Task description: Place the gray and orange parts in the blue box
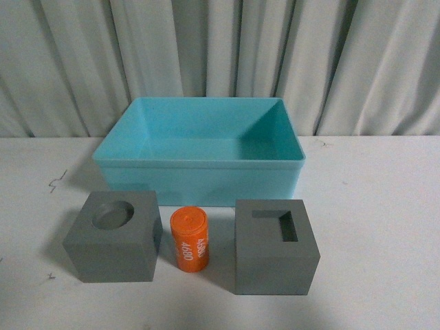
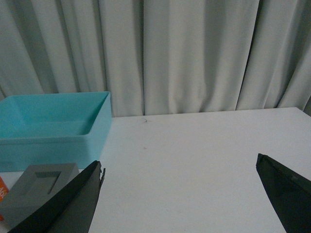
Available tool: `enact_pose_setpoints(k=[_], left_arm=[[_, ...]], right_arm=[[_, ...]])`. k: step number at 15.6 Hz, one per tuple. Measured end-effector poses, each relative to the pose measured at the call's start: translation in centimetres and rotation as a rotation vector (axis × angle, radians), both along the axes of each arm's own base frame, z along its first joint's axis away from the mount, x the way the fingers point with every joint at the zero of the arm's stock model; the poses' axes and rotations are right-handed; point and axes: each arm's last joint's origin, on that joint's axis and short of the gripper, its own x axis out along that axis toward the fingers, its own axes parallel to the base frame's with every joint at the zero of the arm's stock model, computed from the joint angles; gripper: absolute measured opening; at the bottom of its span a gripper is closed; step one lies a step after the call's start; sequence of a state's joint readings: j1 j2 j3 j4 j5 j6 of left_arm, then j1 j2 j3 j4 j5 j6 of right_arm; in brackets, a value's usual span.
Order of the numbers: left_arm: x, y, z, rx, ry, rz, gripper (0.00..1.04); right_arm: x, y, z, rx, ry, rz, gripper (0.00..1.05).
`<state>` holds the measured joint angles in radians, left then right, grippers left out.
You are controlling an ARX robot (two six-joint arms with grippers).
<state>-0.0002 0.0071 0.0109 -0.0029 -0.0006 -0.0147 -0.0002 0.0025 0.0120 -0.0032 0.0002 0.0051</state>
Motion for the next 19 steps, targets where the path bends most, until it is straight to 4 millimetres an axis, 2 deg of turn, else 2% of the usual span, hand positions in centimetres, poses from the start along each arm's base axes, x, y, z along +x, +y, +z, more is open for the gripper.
enact_pose_setpoints(k=[19], left_arm=[[0.0, 0.0, 0.0, 0.0, 0.0, 0.0, 0.98]], right_arm=[[0.0, 0.0, 0.0, 0.0, 0.0, 0.0, 0.98]])
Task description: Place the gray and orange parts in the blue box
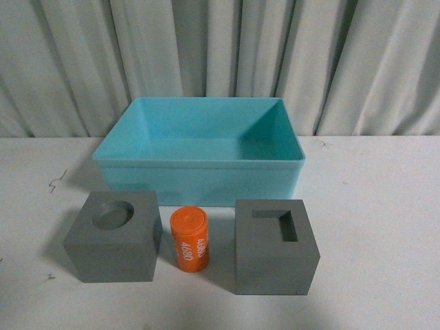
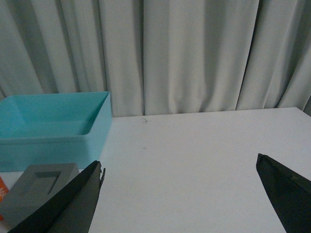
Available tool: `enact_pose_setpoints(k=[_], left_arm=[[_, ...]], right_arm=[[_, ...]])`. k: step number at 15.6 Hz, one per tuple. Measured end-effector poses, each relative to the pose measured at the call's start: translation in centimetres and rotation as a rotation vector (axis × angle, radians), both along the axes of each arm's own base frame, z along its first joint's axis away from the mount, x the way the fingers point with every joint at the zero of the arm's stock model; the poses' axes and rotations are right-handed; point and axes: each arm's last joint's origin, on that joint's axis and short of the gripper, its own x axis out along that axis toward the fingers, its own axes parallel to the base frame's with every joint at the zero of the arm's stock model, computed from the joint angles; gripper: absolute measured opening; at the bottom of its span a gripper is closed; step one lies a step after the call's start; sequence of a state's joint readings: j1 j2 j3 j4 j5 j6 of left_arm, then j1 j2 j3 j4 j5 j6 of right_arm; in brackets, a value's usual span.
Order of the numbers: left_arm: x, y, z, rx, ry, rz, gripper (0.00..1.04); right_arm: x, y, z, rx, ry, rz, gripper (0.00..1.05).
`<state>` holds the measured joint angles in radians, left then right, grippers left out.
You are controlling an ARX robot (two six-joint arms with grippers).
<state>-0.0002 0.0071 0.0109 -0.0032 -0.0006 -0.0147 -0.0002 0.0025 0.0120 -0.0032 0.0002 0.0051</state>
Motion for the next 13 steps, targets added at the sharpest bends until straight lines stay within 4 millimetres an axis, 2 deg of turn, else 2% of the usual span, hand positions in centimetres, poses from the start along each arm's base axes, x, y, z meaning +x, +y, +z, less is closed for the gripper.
enact_pose_setpoints(k=[13], left_arm=[[0.0, 0.0, 0.0, 0.0, 0.0, 0.0, 0.98]], right_arm=[[0.0, 0.0, 0.0, 0.0, 0.0, 0.0, 0.98]])
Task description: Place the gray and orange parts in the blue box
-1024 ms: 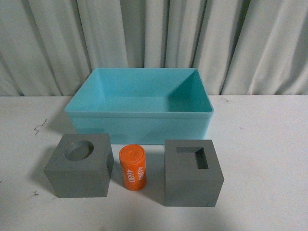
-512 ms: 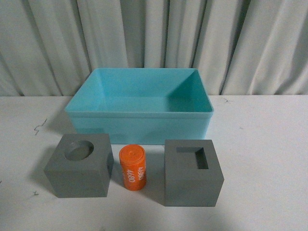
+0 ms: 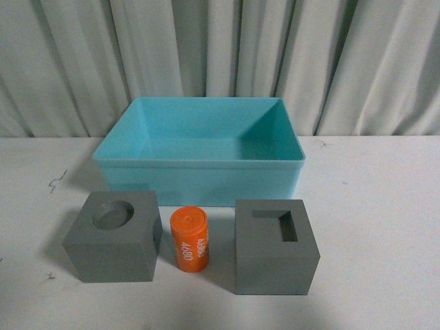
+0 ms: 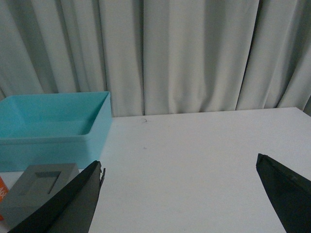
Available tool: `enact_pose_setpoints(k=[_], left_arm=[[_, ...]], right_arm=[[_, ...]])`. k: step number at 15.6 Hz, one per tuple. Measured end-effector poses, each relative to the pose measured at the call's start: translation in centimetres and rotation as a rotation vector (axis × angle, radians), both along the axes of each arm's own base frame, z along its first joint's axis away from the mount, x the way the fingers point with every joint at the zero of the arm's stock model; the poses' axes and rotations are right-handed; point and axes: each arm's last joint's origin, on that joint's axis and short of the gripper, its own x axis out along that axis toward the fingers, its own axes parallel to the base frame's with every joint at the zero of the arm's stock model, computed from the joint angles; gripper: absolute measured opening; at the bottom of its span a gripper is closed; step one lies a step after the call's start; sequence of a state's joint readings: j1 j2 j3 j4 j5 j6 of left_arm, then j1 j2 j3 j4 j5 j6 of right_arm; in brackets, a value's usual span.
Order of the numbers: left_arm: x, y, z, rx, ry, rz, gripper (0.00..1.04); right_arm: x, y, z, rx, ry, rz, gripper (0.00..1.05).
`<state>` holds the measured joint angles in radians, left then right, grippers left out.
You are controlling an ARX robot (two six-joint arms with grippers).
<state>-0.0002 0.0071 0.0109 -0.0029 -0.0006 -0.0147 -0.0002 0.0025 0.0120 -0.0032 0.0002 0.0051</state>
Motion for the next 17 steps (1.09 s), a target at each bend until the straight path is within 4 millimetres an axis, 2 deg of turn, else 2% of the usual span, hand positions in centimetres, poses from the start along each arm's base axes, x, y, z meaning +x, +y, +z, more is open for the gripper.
enact_pose_setpoints(k=[2, 3, 4, 5, 6, 8, 9, 10, 11, 14, 15, 17], left_arm=[[0.0, 0.0, 0.0, 0.0, 0.0, 0.0, 0.98], [0.0, 0.0, 0.0, 0.0, 0.0, 0.0, 0.98], [0.0, 0.0, 0.0, 0.0, 0.0, 0.002, 0.98], [0.0, 0.0, 0.0, 0.0, -0.002, 0.0, 0.98], [0.0, 0.0, 0.0, 0.0, 0.0, 0.0, 0.98], [0.0, 0.0, 0.0, 0.0, 0.0, 0.0, 0.98], [0.0, 0.0, 0.0, 0.0, 0.0, 0.0, 0.98], [0.0, 0.0, 0.0, 0.0, 0.0, 0.0, 0.98], [0.0, 0.0, 0.0, 0.0, 0.0, 0.0, 0.98], [0.0, 0.0, 0.0, 0.0, 0.0, 0.0, 0.98], [0.0, 0.0, 0.0, 0.0, 0.0, 0.0, 0.98], [0.0, 0.0, 0.0, 0.0, 0.0, 0.0, 0.98]], right_arm=[[0.0, 0.0, 0.0, 0.0, 0.0, 0.0, 0.98], [0.0, 0.0, -0.2, 0.022, 0.085, -0.029, 0.98], [0.4, -0.4, 0.0, 0.063, 0.342, -0.141, 0.98], [2.2, -1.5, 1.2, 0.1, 0.44, -0.23, 0.98], [3.9, -2.2, 2.8, 0.111, 0.402, -0.229, 0.98], [8.4, -2.2, 5.9, 0.051, 0.321, -0.079, 0.98], [10.6, -1.1, 5.7, 0.018, 0.351, 0.013, 0.98], [12.1, 0.3, 4.5, -0.01, 0.393, 0.084, 0.98], [12.7, 1.0, 3.8, -0.02, 0.415, 0.107, 0.98], [15.0, 5.3, 1.5, -0.052, 0.471, 0.196, 0.98], [16.0, 8.7, -0.1, -0.037, 0.522, 0.257, 0.98], [16.4, 10.5, -2.0, -0.007, 0.6, 0.26, 0.98]])
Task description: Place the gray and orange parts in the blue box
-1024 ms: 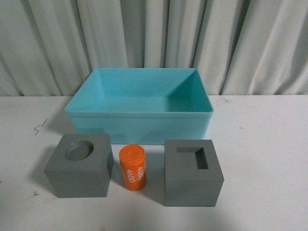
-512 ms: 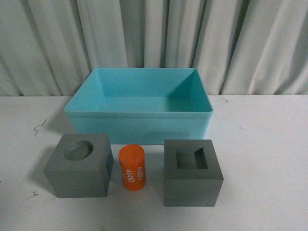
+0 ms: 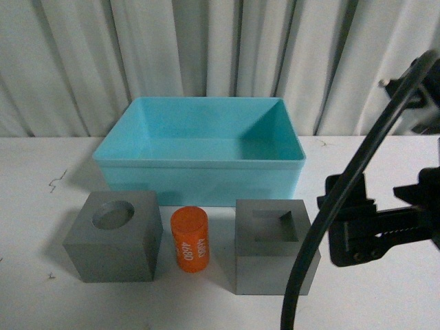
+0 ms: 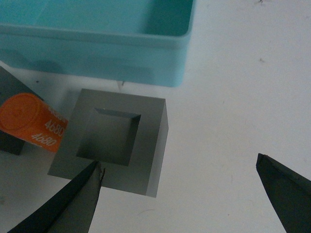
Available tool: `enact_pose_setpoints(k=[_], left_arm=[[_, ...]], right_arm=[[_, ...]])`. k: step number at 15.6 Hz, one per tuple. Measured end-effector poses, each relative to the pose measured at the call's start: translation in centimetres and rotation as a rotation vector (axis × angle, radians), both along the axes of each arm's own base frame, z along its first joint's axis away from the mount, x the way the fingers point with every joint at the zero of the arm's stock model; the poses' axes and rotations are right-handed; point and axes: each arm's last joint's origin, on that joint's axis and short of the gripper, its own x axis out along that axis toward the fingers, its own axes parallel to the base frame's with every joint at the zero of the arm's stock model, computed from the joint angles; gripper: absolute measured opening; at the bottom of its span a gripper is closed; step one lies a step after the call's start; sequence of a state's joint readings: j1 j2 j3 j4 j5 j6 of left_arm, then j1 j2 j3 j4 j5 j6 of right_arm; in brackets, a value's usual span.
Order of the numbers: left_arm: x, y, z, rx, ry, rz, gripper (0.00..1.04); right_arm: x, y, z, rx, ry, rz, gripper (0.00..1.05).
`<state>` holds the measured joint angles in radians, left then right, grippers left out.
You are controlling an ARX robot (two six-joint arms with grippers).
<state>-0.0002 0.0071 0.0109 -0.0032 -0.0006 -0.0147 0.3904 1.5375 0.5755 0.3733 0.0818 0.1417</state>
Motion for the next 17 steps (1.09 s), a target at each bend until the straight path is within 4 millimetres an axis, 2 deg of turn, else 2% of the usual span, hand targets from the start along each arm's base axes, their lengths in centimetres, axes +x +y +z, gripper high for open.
enact_pose_setpoints(k=[2, 8, 13, 17], left_arm=[[0.0, 0.0, 0.0, 0.0, 0.0, 0.0, 0.98], [0.0, 0.0, 0.0, 0.0, 0.0, 0.0, 0.98], [0.0, 0.0, 0.0, 0.0, 0.0, 0.0, 0.98], [0.0, 0.0, 0.0, 0.0, 0.0, 0.0, 0.98]], right_arm=[[0.4, 1.0, -1.3, -0.004, 0.037, -0.016, 0.98], [2.8, 3.3, -2.5, 0.025, 0.082, -0.049, 0.98], [4.5, 4.1, -4.1, 0.048, 0.138, -0.11, 0.98], [5.0, 4.3, -5.7, 0.058, 0.188, -0.14, 0.98]])
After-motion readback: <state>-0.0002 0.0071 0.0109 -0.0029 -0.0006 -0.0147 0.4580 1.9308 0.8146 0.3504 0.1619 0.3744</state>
